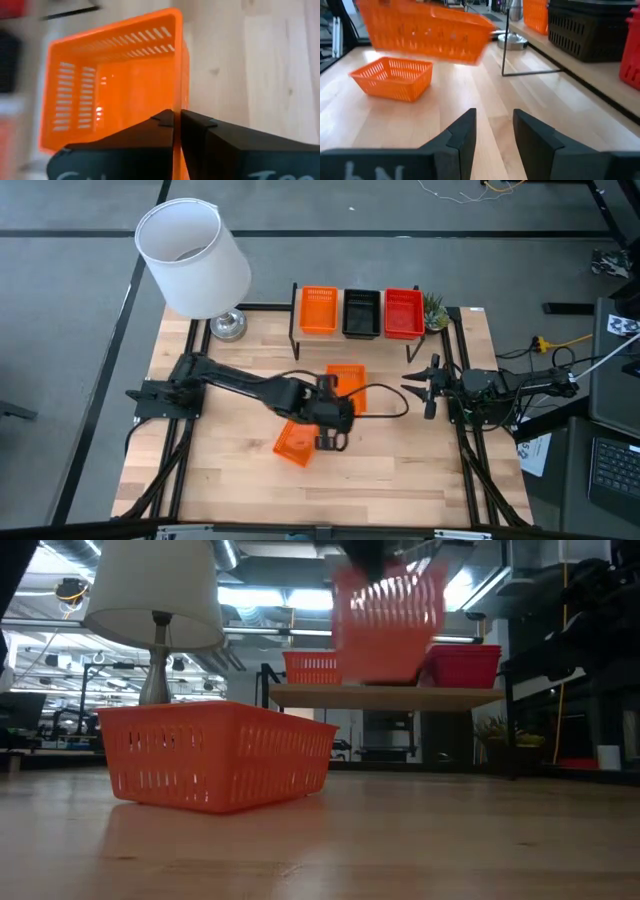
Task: Stack baskets on shelf by color
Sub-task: Stack the right orange basket on the other orange basket on the shelf
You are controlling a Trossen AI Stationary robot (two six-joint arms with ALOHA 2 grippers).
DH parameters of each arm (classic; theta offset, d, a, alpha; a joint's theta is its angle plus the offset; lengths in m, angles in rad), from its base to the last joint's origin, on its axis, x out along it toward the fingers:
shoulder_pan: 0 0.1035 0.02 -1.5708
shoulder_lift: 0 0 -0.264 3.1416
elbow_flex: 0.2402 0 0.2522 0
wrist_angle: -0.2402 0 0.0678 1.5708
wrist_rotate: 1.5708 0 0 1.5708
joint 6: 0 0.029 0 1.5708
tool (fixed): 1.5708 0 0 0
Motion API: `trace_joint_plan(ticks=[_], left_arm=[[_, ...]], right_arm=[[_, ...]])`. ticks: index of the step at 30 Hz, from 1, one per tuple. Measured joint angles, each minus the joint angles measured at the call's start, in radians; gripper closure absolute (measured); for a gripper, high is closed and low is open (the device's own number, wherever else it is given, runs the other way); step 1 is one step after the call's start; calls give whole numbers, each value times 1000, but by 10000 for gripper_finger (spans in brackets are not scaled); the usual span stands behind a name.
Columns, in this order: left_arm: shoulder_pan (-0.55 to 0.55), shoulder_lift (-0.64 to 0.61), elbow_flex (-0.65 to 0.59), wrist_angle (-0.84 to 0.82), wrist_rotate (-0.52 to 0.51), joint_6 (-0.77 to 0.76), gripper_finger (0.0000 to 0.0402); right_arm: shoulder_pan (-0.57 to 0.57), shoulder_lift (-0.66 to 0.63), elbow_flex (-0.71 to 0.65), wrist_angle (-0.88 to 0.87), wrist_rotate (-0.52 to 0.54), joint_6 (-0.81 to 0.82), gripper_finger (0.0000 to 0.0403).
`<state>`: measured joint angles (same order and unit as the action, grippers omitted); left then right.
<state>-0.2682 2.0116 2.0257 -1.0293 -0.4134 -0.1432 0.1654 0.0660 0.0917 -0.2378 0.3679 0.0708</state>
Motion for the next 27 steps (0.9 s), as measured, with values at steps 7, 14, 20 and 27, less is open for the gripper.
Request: trace_joint_plan(ticks=[7, 14, 20, 27], left_arm=[[17, -60, 227, -299, -255, 121, 400], [302, -92, 282, -336, -177, 399, 401], [538, -87, 282, -309, 24, 493, 401], [646, -73, 238, -275, 166, 568, 401]], right_arm=[[0, 8, 0, -4, 1, 0, 272], [0, 10, 0, -5, -27, 0, 272], [0, 10, 0, -5, -29, 0, 272], [0, 10, 0, -5, -29, 0, 272]])
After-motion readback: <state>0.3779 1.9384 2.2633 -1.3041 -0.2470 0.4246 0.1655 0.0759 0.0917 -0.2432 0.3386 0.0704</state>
